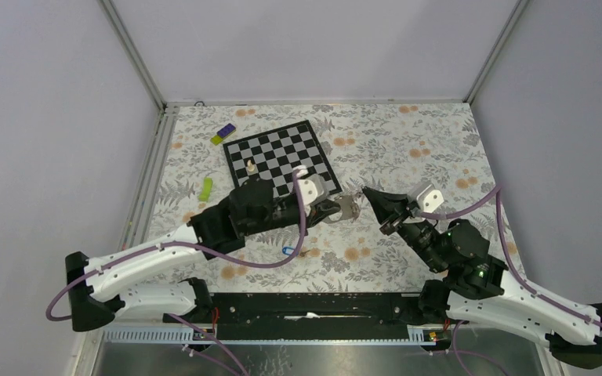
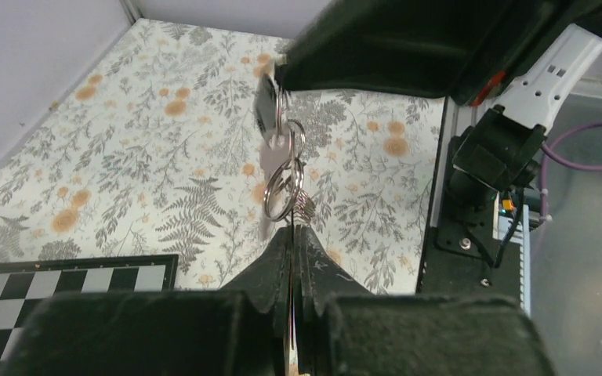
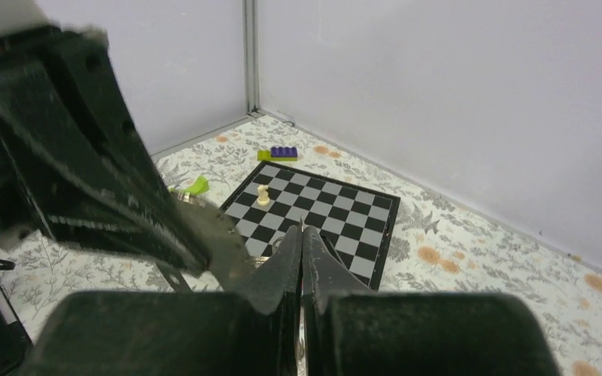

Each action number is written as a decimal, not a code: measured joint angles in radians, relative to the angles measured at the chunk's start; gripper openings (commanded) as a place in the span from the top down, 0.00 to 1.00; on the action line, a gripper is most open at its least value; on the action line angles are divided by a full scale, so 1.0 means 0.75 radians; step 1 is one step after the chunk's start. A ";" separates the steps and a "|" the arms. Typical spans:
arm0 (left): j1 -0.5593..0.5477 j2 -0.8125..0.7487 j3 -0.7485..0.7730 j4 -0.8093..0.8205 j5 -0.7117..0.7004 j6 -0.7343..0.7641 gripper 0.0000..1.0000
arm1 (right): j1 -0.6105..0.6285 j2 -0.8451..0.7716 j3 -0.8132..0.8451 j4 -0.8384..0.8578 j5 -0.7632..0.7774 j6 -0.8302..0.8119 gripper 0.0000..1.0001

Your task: Remove the keys from the keyring

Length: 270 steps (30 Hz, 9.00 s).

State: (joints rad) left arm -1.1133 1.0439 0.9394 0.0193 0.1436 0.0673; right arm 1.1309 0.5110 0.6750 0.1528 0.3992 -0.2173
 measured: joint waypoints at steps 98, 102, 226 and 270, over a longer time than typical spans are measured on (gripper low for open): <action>-0.034 0.445 0.688 -1.821 0.245 -0.539 1.00 | 0.202 0.516 -0.752 1.193 -0.898 0.230 0.72; -0.034 0.445 0.692 -1.820 0.249 -0.539 1.00 | 0.207 0.538 -0.752 1.215 -0.855 0.215 0.72; -0.037 -0.192 0.151 -0.091 0.370 -0.690 0.61 | 0.222 0.122 0.479 -0.857 -1.032 -1.632 1.00; -0.021 -0.140 0.124 0.075 0.178 -0.568 0.67 | 0.222 0.039 0.220 -0.570 -0.352 -2.479 1.00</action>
State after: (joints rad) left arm -1.1290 0.9386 1.0321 0.0753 0.2771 -0.3584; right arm 1.2976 0.5400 0.8402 -0.2745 0.1352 -2.0766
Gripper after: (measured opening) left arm 0.336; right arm 0.020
